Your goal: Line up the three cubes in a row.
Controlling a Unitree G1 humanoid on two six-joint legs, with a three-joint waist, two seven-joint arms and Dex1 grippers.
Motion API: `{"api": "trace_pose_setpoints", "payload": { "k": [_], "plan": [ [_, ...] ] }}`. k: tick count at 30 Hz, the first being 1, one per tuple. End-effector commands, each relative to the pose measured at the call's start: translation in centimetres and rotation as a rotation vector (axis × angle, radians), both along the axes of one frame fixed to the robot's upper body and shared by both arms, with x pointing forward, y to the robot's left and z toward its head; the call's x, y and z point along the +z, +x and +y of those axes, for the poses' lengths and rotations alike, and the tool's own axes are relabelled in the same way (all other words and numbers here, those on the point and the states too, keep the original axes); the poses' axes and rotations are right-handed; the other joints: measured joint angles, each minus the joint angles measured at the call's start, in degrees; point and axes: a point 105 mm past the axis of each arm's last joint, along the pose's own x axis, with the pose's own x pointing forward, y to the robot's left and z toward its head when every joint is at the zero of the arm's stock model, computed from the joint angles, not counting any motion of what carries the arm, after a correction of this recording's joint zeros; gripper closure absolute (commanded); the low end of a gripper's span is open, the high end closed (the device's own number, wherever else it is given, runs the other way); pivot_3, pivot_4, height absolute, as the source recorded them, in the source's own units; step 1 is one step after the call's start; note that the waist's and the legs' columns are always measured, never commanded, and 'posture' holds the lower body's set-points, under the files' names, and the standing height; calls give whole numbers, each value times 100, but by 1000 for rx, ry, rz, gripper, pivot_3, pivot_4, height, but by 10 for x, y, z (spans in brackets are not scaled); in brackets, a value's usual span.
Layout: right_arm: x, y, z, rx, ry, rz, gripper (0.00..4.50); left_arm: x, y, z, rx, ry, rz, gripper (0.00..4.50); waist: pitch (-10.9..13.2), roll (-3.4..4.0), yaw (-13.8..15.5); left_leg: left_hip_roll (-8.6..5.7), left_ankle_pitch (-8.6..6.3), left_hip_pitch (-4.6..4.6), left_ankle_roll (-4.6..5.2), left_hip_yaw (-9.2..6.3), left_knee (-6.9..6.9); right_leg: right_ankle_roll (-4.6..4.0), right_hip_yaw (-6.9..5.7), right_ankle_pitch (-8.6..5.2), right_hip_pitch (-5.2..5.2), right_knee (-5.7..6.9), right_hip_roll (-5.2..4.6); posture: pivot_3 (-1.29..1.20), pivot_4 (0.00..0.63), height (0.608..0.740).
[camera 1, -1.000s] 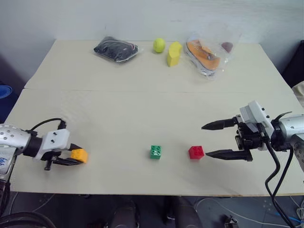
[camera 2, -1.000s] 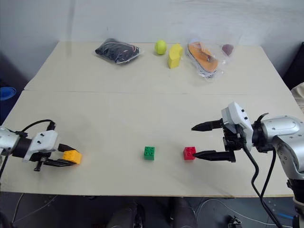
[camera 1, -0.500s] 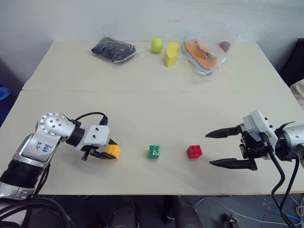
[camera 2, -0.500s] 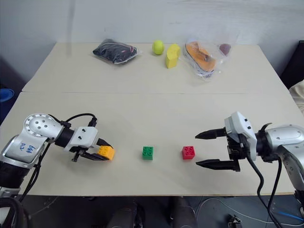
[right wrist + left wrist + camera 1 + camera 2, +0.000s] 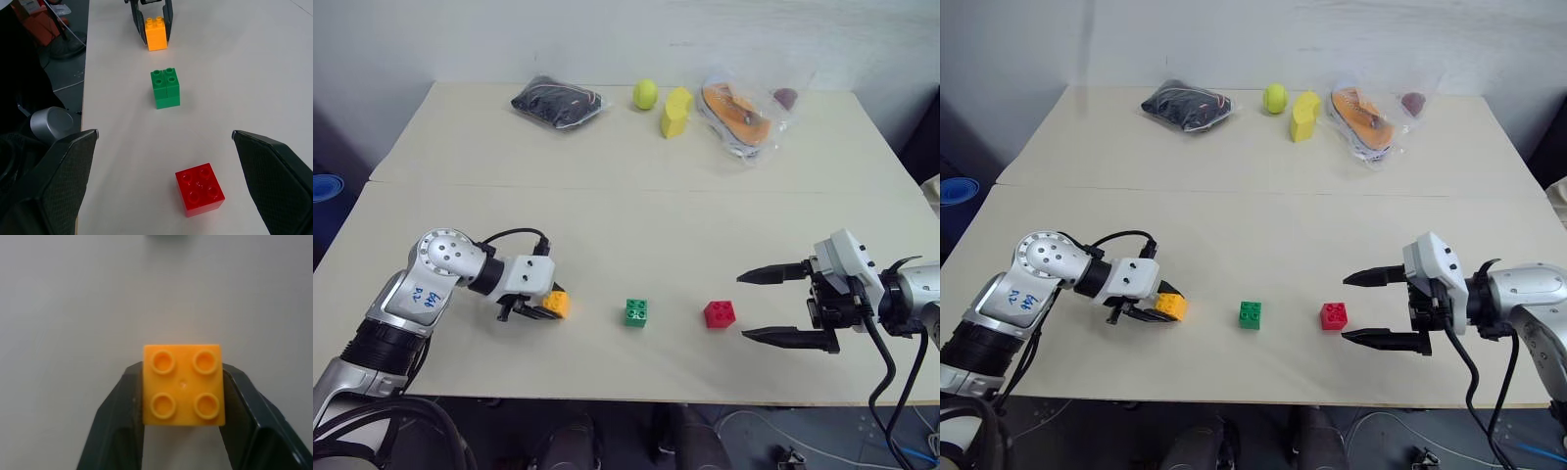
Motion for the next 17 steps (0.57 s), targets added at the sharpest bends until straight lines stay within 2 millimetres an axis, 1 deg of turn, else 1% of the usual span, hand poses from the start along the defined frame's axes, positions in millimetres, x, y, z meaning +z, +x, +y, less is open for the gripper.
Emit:
{"api": "trace_pose_setpoints", "payload": {
  "k": [1,3,5,7,9,11,12,14,17],
  "plan": [
    [3,-1,0,5,-4,-34,0,12,-4,5,33,-31,10,1183,0,0,4,0,0,0,0,0,0,0,0,0,0,0,0,0,150,740],
    [2,0,-4,-1,-15,-36,0,25,-6,11,72,-65,19,542,0,0,2,0,0,-1,0,-2,1,0,0,0,0,-1,-1,0,150,740],
    [1,1,-10,-8,-38,-39,0,39,-11,23,110,-85,27,32,0,-1,2,2,0,-2,0,-4,1,0,-1,0,0,-1,-2,0,150,740],
    [-1,-1,-22,-11,-78,-35,0,55,-20,41,145,-90,26,32,0,-1,-12,2,0,-2,0,-3,1,0,0,0,0,-2,-3,0,150,740],
    [-4,-3,-40,-17,-128,-21,0,74,-34,71,189,-81,21,32,0,0,-39,2,0,0,0,-3,-2,0,-1,0,0,-4,-3,0,150,740],
    [-4,-1,-52,-38,-142,-13,0,86,-47,85,204,-93,17,32,0,0,-67,5,-1,-1,0,-2,-4,-1,-2,-1,-1,-8,-2,0,150,740],
    [-3,2,-59,-56,-147,-13,0,92,-52,92,246,-98,13,32,0,0,-91,4,0,1,0,-2,-4,0,-2,-1,-1,-10,-5,0,150,740],
    [-4,5,-68,-74,-153,-9,0,99,-58,99,298,-110,4,32,0,0,-96,2,0,6,2,-2,-2,0,-1,-1,5,-28,-9,0,150,740],
    [-5,8,-72,-78,-147,-3,0,102,-62,97,306,-145,-26,32,0,0,-99,2,0,6,2,-4,-2,-1,-1,-1,5,-29,-10,0,150,740]
  ]
}}
